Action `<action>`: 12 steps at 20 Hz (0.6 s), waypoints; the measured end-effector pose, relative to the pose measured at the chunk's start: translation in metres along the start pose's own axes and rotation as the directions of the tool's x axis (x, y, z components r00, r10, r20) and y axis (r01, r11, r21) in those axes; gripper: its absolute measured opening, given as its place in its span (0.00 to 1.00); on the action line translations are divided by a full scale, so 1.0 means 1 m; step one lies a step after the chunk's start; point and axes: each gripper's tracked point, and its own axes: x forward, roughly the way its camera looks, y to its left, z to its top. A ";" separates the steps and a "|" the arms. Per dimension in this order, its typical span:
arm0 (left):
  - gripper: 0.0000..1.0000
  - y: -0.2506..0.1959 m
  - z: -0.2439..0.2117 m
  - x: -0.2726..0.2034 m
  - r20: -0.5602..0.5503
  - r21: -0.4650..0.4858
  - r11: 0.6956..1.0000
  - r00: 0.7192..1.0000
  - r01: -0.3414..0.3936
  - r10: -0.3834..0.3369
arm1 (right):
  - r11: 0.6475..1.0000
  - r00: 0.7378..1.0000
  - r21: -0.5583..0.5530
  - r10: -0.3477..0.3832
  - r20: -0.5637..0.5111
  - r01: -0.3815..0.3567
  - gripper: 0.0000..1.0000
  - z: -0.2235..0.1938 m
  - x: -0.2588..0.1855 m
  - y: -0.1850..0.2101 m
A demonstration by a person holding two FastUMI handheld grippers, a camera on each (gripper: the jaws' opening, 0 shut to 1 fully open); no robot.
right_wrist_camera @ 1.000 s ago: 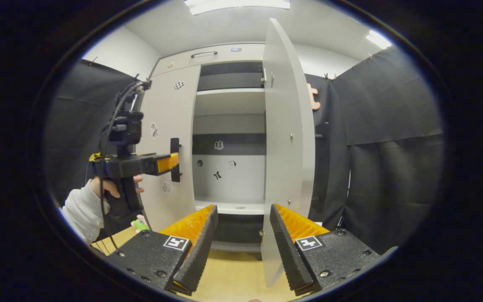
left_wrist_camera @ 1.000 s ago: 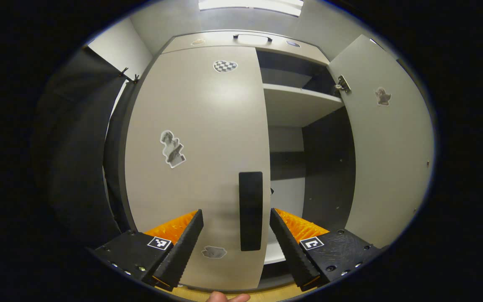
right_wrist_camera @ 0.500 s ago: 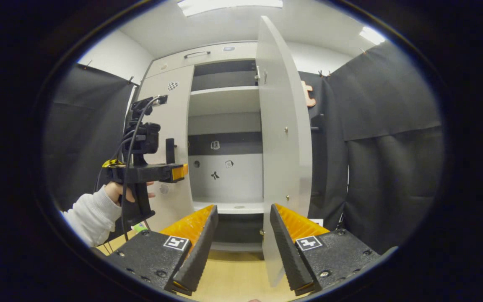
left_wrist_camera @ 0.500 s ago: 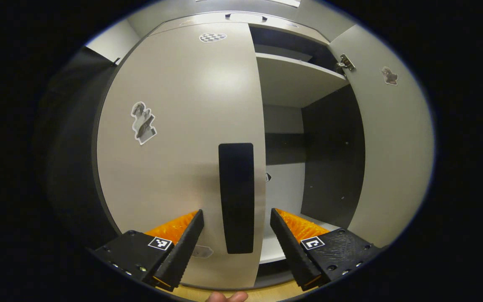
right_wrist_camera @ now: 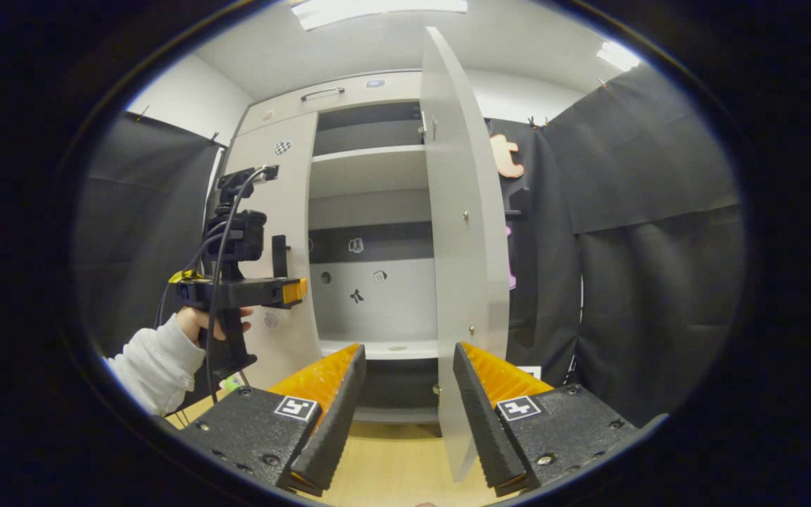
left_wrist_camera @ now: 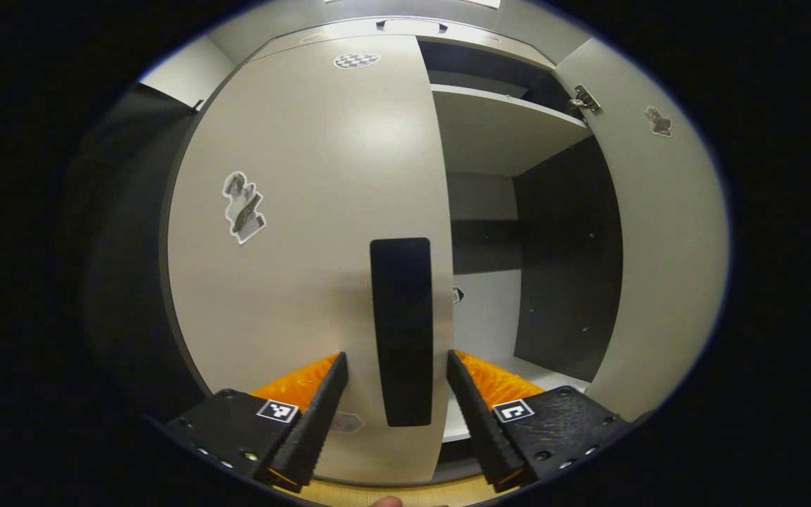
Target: Open the right door of the double-door shoe cabinet with the right hand, and open the left door with the left hand.
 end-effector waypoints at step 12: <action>0.08 -0.016 -0.004 -0.003 -0.009 -0.051 0.987 0.988 0.154 -0.154 | 1.000 0.999 0.002 0.021 -0.024 -0.021 0.78 -0.008 -0.007 0.008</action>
